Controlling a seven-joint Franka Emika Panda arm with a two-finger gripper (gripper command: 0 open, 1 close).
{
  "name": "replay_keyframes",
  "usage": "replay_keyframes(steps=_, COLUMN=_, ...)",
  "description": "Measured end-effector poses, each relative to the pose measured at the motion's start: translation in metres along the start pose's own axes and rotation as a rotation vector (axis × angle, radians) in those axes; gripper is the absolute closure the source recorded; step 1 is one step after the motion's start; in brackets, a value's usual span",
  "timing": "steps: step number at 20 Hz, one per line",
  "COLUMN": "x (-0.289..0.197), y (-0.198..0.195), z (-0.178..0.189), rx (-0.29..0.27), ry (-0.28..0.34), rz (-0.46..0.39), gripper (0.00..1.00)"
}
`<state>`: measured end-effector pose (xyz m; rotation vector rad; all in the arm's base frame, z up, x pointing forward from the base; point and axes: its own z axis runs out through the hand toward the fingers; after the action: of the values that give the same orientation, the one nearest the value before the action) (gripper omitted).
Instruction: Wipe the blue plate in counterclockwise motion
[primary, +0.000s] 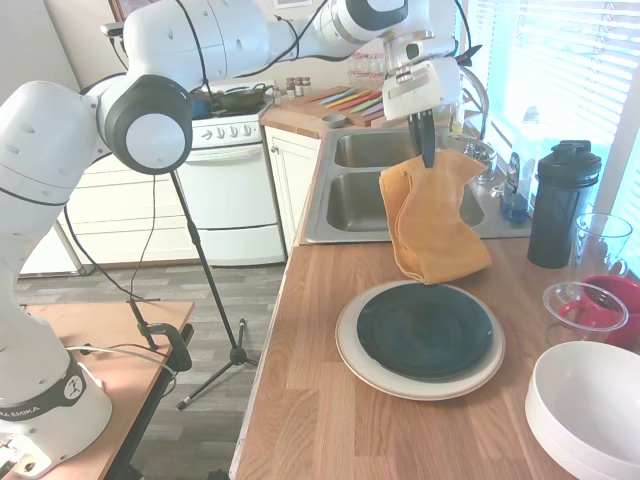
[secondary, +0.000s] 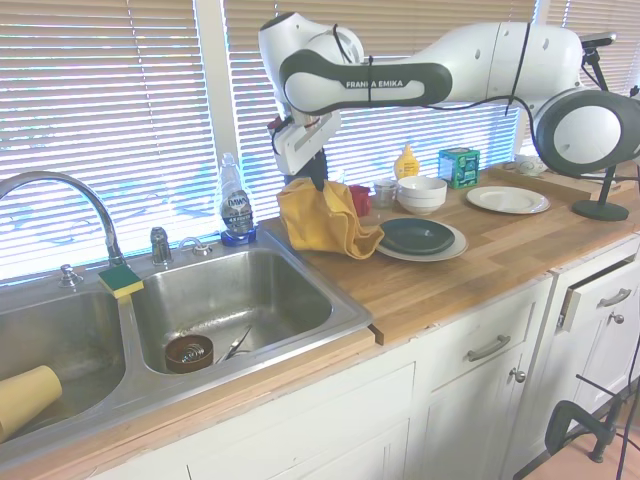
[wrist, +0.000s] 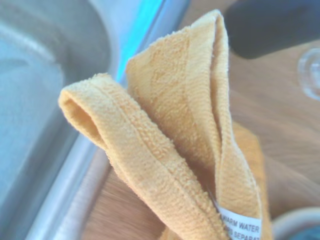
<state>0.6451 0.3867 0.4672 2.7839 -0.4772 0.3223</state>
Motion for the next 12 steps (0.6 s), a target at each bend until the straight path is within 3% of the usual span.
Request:
replay_keyframes(steps=4, x=-0.023, y=-0.018, z=0.037, rx=-0.016, ry=-0.014, rz=-0.036, gripper=1.00)
replay_keyframes(steps=7, x=-0.036, y=-0.015, z=0.043, rx=-0.021, ry=-0.025, rz=-0.050, gripper=1.00)
replay_keyframes(steps=12, x=-0.020, y=0.028, z=0.063, rx=-0.015, ry=-0.135, rz=-0.014, gripper=1.00)
